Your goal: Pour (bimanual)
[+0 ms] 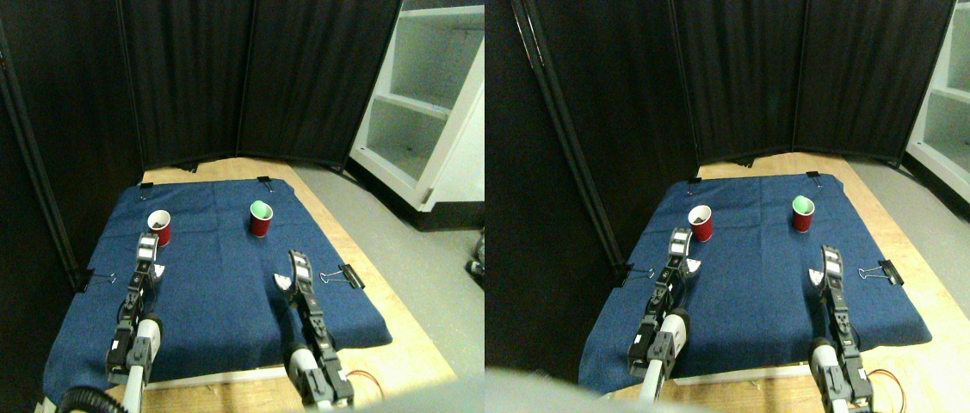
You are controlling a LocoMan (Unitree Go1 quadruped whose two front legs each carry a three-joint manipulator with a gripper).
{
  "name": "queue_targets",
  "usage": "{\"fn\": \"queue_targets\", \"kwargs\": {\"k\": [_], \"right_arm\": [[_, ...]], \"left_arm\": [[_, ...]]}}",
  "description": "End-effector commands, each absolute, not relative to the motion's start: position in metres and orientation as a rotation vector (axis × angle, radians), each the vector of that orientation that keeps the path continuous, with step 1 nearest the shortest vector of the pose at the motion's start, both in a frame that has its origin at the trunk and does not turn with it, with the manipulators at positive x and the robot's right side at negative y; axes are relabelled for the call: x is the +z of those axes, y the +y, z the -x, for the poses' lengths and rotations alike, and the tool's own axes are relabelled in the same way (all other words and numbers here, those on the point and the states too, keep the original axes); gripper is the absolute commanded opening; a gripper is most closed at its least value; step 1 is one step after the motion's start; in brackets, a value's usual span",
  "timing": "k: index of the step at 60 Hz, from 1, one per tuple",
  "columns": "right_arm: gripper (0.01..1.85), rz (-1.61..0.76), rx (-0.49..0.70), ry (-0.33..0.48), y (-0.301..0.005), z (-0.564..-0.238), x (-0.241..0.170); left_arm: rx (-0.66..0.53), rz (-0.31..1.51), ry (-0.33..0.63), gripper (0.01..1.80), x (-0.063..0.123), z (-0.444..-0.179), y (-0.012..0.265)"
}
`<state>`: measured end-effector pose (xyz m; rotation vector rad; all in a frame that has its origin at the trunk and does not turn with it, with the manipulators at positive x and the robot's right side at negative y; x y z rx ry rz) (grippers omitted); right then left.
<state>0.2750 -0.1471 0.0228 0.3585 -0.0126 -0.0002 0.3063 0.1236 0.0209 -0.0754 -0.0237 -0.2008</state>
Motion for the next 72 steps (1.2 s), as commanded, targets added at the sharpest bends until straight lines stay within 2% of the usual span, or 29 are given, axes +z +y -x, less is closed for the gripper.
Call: {"fn": "queue_targets", "kwargs": {"k": [1, 13, 20, 27, 35, 41, 57, 61, 63, 68, 72], "right_arm": [[0.55, -0.448, 0.019, -0.092, -0.144, -0.284, 0.041], [0.65, -0.568, -0.025, -0.082, -0.141, -0.300, 0.046], [0.71, -0.638, -0.048, -0.050, -0.141, -0.307, 0.047], [0.80, -0.825, -0.087, -0.035, -0.142, -0.317, 0.048], [0.89, -0.993, -0.117, -0.018, -0.146, -0.328, 0.042], [0.93, -1.074, -0.125, -0.027, -0.147, -0.332, 0.036], [0.98, -1.323, -0.169, -0.043, -0.151, -0.350, 0.014], [0.97, -1.347, -0.165, -0.044, -0.152, -0.352, 0.011], [0.98, -1.406, -0.176, -0.039, -0.151, -0.355, 0.010], [0.92, -1.459, -0.197, -0.043, -0.150, -0.357, 0.009], [0.90, -1.472, -0.204, -0.041, -0.149, -0.361, 0.008]], "left_arm": [[-0.185, 0.106, -0.080, 0.74, 0.030, -0.312, 0.118], [-0.106, 0.295, -0.071, 0.83, 0.036, -0.323, 0.114], [-0.034, 0.414, -0.080, 0.96, 0.036, -0.331, 0.114], [0.055, 0.582, -0.068, 1.09, 0.035, -0.342, 0.115], [0.120, 0.736, -0.096, 1.04, 0.029, -0.354, 0.119], [0.139, 0.769, -0.111, 1.02, 0.023, -0.360, 0.121], [0.218, 0.903, -0.098, 1.10, 0.010, -0.366, 0.130], [0.219, 0.927, -0.086, 1.10, 0.008, -0.367, 0.133], [0.220, 0.935, -0.075, 1.18, 0.006, -0.366, 0.136], [0.236, 0.963, -0.089, 1.11, 0.005, -0.366, 0.137], [0.242, 0.988, -0.091, 1.13, 0.003, -0.366, 0.139]]}}
